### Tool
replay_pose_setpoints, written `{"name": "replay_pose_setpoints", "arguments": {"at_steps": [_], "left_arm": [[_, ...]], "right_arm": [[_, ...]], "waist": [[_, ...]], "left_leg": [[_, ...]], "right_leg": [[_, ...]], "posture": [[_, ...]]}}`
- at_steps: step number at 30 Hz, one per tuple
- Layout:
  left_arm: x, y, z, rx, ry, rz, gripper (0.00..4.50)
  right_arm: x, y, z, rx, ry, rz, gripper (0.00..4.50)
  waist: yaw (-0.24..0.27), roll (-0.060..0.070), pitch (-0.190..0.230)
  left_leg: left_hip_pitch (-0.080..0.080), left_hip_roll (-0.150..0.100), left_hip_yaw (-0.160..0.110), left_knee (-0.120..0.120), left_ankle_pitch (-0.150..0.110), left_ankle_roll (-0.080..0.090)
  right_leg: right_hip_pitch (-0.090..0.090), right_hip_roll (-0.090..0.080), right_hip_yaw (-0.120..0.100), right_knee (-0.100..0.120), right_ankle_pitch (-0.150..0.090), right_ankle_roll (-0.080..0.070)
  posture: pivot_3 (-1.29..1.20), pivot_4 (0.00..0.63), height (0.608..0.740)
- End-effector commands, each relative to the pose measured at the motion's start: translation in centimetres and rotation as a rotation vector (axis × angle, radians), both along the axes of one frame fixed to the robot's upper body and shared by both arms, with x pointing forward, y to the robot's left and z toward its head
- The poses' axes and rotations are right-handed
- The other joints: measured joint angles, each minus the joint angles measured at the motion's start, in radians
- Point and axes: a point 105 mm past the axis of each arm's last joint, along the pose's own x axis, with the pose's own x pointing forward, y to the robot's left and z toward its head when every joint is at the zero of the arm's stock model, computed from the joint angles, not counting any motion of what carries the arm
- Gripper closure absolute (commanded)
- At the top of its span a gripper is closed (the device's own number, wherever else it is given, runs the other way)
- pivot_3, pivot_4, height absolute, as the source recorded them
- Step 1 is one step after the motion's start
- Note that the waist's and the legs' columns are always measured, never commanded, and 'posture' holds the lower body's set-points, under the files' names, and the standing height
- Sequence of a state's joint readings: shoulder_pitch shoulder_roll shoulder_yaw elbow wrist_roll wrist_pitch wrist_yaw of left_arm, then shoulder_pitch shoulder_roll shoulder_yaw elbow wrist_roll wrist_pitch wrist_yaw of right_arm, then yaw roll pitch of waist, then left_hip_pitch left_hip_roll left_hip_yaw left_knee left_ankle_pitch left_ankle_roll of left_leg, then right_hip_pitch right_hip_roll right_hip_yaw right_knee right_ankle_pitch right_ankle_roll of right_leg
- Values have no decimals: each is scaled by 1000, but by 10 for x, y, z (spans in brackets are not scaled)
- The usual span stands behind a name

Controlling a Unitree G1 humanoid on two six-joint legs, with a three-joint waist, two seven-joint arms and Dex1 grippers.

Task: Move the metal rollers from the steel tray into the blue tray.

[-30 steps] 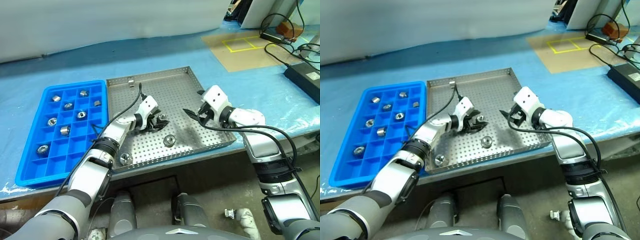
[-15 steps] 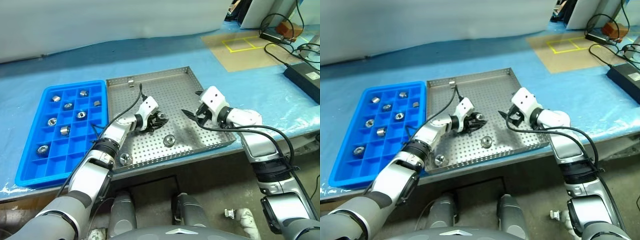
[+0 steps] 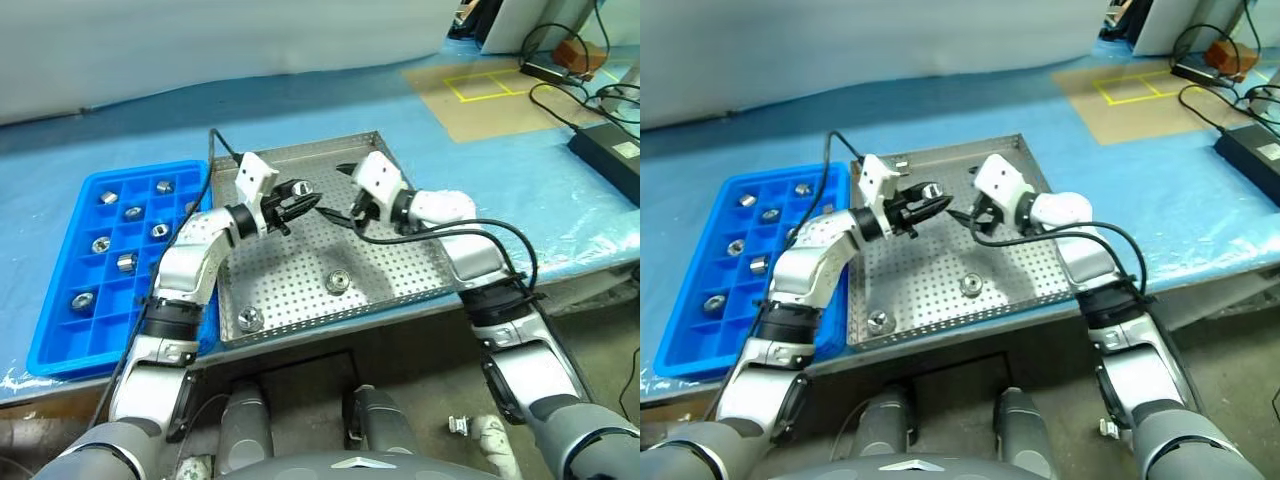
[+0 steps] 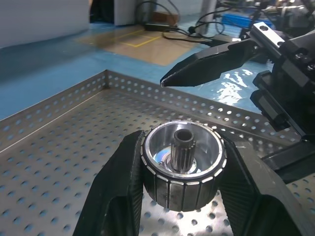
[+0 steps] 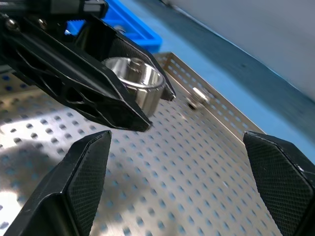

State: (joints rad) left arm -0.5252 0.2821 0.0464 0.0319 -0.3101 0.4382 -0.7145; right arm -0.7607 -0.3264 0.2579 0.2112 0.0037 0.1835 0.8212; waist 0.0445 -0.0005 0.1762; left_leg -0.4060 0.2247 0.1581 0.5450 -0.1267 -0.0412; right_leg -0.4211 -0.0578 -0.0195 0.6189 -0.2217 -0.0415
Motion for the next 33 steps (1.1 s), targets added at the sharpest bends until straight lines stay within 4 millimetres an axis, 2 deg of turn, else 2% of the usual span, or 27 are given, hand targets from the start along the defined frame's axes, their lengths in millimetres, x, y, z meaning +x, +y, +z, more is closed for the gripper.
{"name": "replay_pose_setpoints", "arguments": {"at_steps": [1, 5, 8, 12, 15, 18, 26, 33], "left_arm": [[-14, 45, 19, -29, -60, 186, 2765], [-47, 88, 10, 1, -36, 349, 2765], [-74, 115, -2, 48, 4, 452, 2765], [-95, 140, -11, 65, 42, 572, 2765], [-103, 154, -23, 27, 87, 649, 2765], [-106, 152, -37, 24, 117, 673, 2765], [-96, 131, -48, 30, 131, 625, 2765], [-94, 135, -62, 79, 167, 615, 2765]], "right_arm": [[-5, 28, 16, 4, -64, 126, 0], [-15, 53, 15, -20, -80, 256, 0], [-19, 65, 11, -31, -71, 325, 0], [-22, 76, 7, -47, -68, 388, 0], [-25, 83, 8, -44, -68, 435, 0], [-29, 89, 9, -38, -90, 474, 0], [-28, 87, 5, -60, -95, 478, 0], [-25, 79, 2, -61, -91, 442, 0]], "waist": [[3, 0, 0], [15, 0, 0], [48, 0, 1], [86, -1, 1], [114, 0, 1], [135, 0, 1], [162, 0, 1], [157, 0, 1]], "left_leg": [[-1, 0, 0, 0, 0, 0], [-5, 0, -2, 0, 0, 0], [-7, 1, -4, -1, -1, 0], [-7, 0, -5, -1, 0, 0], [-7, 0, -6, -1, -1, 0], [-7, 0, -7, -1, -1, 0], [-8, 0, -8, -1, -1, 0], [-7, 1, -8, -1, 0, -1]], "right_leg": [[-1, 0, 0, 0, 0, 0], [-3, 0, -3, -2, 0, 0], [-3, 0, -6, -4, 0, 0], [-2, -1, -6, -5, 0, 0], [-2, -1, -6, -4, 0, 0], [-2, -1, -6, -4, 0, 0], [-2, -1, -6, -5, 0, 1], [-3, 0, -5, -4, 0, 1]], "posture": [[105, 150, 740], [217, 150, 740], [287, 150, 740], [363, 150, 740], [404, 150, 740], [418, 150, 740], [390, 150, 740], [349, 150, 740]]}}
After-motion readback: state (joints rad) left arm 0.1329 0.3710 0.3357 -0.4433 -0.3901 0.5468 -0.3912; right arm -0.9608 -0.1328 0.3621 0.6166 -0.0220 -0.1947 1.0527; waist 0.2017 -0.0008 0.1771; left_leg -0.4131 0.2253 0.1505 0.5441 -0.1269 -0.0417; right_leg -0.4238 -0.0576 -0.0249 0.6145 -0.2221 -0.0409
